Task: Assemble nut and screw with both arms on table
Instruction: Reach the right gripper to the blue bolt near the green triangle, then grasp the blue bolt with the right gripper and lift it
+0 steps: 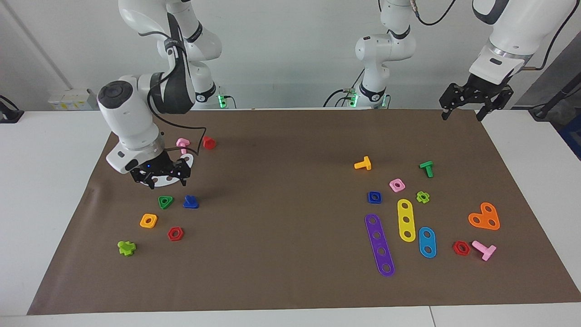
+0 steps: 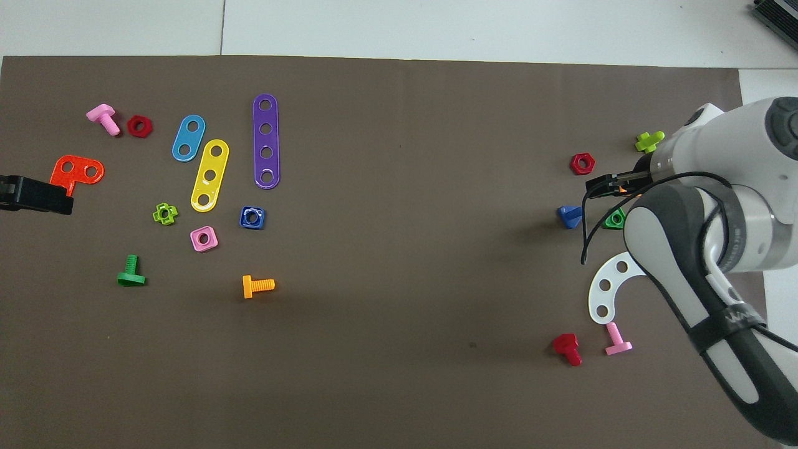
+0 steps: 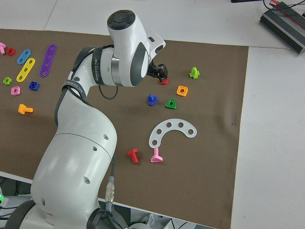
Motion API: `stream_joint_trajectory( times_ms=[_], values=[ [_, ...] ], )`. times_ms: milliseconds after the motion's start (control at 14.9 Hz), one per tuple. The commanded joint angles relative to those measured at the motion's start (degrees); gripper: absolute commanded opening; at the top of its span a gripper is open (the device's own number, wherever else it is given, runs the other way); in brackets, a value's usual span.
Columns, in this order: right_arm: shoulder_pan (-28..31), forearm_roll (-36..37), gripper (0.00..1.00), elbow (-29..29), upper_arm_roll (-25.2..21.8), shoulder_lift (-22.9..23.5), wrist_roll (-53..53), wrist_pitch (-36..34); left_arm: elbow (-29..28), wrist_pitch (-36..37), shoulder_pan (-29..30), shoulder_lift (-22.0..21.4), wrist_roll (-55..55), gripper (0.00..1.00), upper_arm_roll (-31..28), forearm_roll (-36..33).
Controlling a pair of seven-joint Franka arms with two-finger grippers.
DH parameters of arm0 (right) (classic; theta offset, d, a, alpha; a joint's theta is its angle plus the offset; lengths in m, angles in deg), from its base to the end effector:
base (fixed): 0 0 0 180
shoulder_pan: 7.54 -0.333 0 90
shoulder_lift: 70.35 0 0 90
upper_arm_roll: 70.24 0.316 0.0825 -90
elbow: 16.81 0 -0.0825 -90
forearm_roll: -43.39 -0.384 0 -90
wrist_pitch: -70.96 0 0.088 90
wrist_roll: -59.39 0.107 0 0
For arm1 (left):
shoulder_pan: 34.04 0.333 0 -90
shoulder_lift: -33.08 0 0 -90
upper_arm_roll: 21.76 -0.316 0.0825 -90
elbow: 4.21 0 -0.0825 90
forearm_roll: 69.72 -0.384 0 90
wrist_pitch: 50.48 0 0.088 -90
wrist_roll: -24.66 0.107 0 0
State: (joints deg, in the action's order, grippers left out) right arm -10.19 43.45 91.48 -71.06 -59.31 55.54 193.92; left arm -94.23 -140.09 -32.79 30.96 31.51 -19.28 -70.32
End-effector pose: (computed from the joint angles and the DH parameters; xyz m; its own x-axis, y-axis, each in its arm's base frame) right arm 0.6109 0.0198 0.4100 0.9930 0.0999 0.0629 0.0996 -0.9950 0.0079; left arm 0.5425 -0.0110 0.6440 0.9897 -0.1405 0.0282 -0.1401 -0.9900 -0.0155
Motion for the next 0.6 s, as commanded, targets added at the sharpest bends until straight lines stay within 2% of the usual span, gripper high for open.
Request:
stream_joint_trajectory(
  times_ms=[0, 134, 201, 403, 537],
  values=[
    [0.36, -1.47, 0.99, 2.89, 1.52, 2.3, -1.95, 6.58, -1.65, 0.14, 0.59, -1.4, -0.51, 1.0, 0.42, -0.8],
    [-1.21, -1.65, 0.96, 4.47, 1.79, 3.02, -2.13, 7.38, -1.65, 0.14, 0.59, -1.49, -0.51, 1.0, 0.42, -0.8],
    [-1.31, -1.65, 0.92, 5.96, 1.79, 2.76, -2.21, 7.56, -1.65, 0.14, 0.59, -1.49, -0.51, 1.0, 0.42, -0.8],
    [-1.48, -1.65, 0.69, 8.6, 1.71, 2.85, -3.26, 12.38, -1.65, 0.14, 0.59, -1.49, -0.51, 1.0, 0.42, -0.8],
    [-1.31, -1.65, 0.67, 9.66, 1.7, 3.02, -3.8, 13.71, -1.57, 0.14, 0.59, -1.49, -0.51, 1.0, 0.42, -0.8]
  ],
)
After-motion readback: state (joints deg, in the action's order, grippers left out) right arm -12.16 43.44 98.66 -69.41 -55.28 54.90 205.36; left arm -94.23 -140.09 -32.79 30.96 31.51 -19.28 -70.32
